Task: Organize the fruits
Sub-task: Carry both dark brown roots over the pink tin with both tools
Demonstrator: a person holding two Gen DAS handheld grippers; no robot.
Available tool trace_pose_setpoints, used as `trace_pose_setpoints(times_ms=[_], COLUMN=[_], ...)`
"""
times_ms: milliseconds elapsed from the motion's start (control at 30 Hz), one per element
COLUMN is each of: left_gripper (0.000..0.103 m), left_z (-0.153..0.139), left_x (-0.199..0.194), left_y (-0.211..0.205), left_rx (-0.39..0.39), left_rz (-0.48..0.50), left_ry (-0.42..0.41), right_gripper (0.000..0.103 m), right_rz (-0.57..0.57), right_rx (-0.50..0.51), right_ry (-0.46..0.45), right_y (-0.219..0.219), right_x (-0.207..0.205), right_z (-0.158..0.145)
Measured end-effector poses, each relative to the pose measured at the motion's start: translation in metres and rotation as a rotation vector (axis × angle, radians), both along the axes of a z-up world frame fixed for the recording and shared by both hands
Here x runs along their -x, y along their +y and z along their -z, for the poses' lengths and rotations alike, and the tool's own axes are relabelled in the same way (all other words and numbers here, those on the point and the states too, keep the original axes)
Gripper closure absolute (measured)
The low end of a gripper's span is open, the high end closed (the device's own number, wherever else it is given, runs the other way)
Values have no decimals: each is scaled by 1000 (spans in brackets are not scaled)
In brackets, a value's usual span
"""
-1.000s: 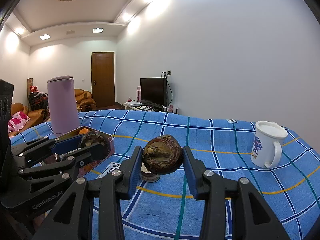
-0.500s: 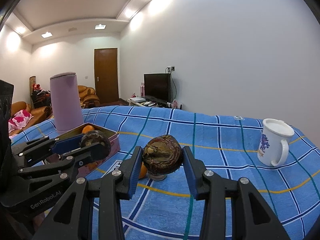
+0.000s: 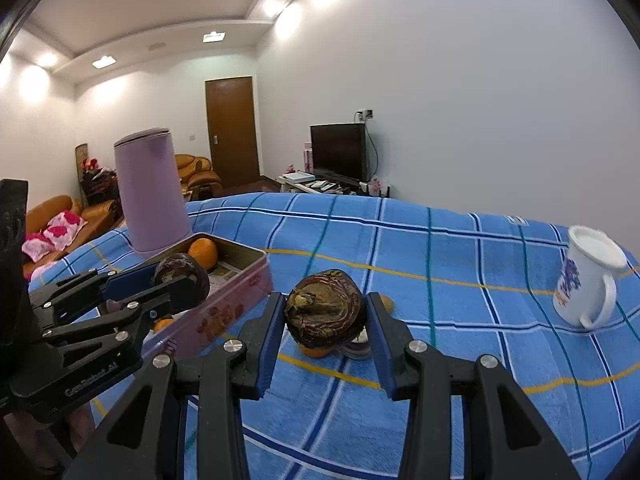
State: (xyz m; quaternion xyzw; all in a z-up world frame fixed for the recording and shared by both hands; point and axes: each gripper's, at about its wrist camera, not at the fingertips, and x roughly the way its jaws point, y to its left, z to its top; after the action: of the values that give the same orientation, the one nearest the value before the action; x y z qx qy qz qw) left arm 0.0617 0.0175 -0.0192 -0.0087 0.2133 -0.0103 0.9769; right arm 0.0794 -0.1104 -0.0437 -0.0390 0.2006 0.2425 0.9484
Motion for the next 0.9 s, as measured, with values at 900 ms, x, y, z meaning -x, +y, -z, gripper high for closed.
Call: trace_pose_setpoints(times_ms=[900], left_gripper=[66], left_z=[-3], left_x=[-3], left_y=[62], left_rx=[7], left_rz=[-98], left_ry=[29], right_gripper=[61], right_rz=[-140], right_rx=[69], right_ry=[-24], right_y=[74], right_x=[-7], right_z=[-10])
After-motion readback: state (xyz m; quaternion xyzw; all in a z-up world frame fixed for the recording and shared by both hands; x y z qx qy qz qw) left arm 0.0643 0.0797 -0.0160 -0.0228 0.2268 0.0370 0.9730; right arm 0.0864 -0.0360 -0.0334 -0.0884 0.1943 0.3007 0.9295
